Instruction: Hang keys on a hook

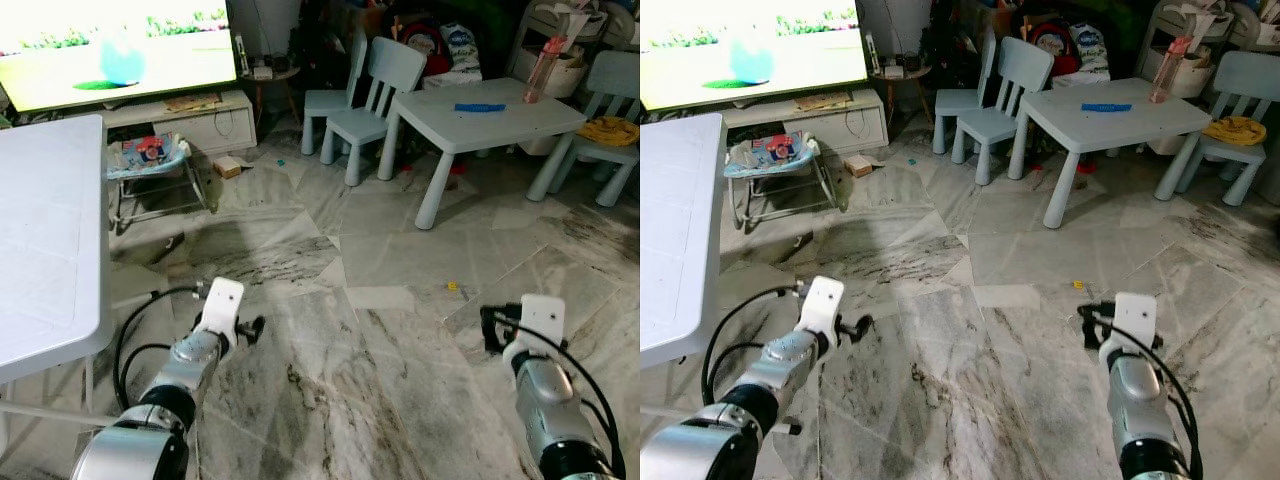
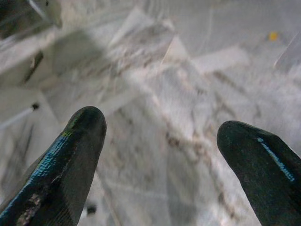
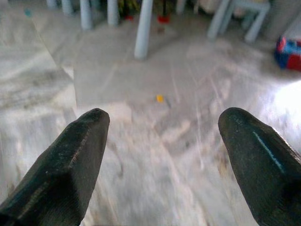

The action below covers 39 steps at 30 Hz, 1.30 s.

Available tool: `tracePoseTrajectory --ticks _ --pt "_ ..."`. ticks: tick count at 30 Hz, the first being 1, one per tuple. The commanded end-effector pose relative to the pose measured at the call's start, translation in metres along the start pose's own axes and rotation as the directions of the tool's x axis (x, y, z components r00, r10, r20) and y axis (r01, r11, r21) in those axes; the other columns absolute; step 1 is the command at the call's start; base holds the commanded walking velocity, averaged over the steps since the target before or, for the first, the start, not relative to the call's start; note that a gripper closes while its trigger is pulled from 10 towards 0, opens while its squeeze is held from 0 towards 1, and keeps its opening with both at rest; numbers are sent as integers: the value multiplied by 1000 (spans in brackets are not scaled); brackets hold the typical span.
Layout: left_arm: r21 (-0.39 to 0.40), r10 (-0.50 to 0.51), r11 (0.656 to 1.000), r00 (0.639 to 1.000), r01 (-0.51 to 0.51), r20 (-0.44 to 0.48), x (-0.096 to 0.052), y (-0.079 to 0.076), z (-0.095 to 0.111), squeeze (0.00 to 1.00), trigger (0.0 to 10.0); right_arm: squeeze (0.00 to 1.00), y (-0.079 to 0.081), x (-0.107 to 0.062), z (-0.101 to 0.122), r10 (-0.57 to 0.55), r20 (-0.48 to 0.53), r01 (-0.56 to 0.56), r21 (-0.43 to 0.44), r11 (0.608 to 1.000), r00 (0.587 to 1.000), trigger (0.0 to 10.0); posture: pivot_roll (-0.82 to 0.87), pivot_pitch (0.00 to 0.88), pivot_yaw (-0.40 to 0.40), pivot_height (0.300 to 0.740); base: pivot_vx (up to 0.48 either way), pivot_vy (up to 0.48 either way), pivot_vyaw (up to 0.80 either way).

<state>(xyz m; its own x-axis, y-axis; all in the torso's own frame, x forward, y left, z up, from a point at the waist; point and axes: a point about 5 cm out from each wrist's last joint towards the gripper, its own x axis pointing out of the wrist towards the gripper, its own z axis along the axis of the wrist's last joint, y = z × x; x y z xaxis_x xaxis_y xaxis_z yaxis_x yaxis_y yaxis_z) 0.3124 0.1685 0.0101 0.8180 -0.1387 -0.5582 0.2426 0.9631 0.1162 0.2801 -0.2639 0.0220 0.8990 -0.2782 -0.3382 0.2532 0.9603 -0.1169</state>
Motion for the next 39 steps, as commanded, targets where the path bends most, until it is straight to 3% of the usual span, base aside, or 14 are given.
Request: tracePoseTrajectory --ticks 1,2,4,6,16,20,22,24,28,31,39 --pt "-27 27 999 998 -29 -53 -2 5 -11 0 10000 0 -8 -1 -8 -49 -31 50 27 998 998 10000 43 0 -28 740 0 0 0" --pt "-58 48 997 994 -54 -95 -5 9 -21 0 10000 0 -13 -8 -28 -89 -118 97 66 993 989 10000 44 0 -31 740 0 0 0" --pt "-4 61 998 987 -62 -146 -9 12 -34 0 10000 0 -13 -17 -50 -92 -213 118 115 986 973 10000 45 0 -34 740 0 0 0" --pt "-9 51 999 981 -54 -188 -12 11 -47 0 10000 0 -8 -26 -70 -73 -296 112 118 987 952 10000 37 0 -31 740 0 0 0" --pt "-25 7 1000 936 -17 -351 -30 -5 -99 0 10000 0 2 -63 -124 -33 -505 93 95 991 862 10000 22 0 -39 740 0 0 0" --pt "-27 10 999 925 -21 -379 -35 -10 -111 0 10000 0 5 -75 -137 -7 -544 93 129 987 839 10000 20 0 -38 740 0 0 0" --pt "-36 9 999 920 -26 -391 -36 -13 -115 0 10000 0 5 -83 -145 4 -570 69 106 992 821 10000 24 0 -38 740 0 0 0" --pt "-52 6 998 918 -29 -397 -37 -15 -118 0 10000 0 9 -86 -148 41 -576 58 152 987 816 10000 27 0 -40 740 0 0 0" --pt "-120 11 990 909 -68 -418 -40 -17 -125 0 10000 0 18 -88 -151 82 -598 23 167 986 798 10000 23 0 -45 740 0 0 0" --pt "-110 15 991 902 -69 -431 -43 -18 -130 0 10000 0 20 -83 -146 81 -585 27 173 984 807 10000 9 2 -40 740 0 0 0" --pt "-96 16 993 894 -65 -447 -46 -20 -135 0 10000 0 10 -100 -161 88 -619 -1 140 990 780 10000 17 2 -44 740 0 0 -491"
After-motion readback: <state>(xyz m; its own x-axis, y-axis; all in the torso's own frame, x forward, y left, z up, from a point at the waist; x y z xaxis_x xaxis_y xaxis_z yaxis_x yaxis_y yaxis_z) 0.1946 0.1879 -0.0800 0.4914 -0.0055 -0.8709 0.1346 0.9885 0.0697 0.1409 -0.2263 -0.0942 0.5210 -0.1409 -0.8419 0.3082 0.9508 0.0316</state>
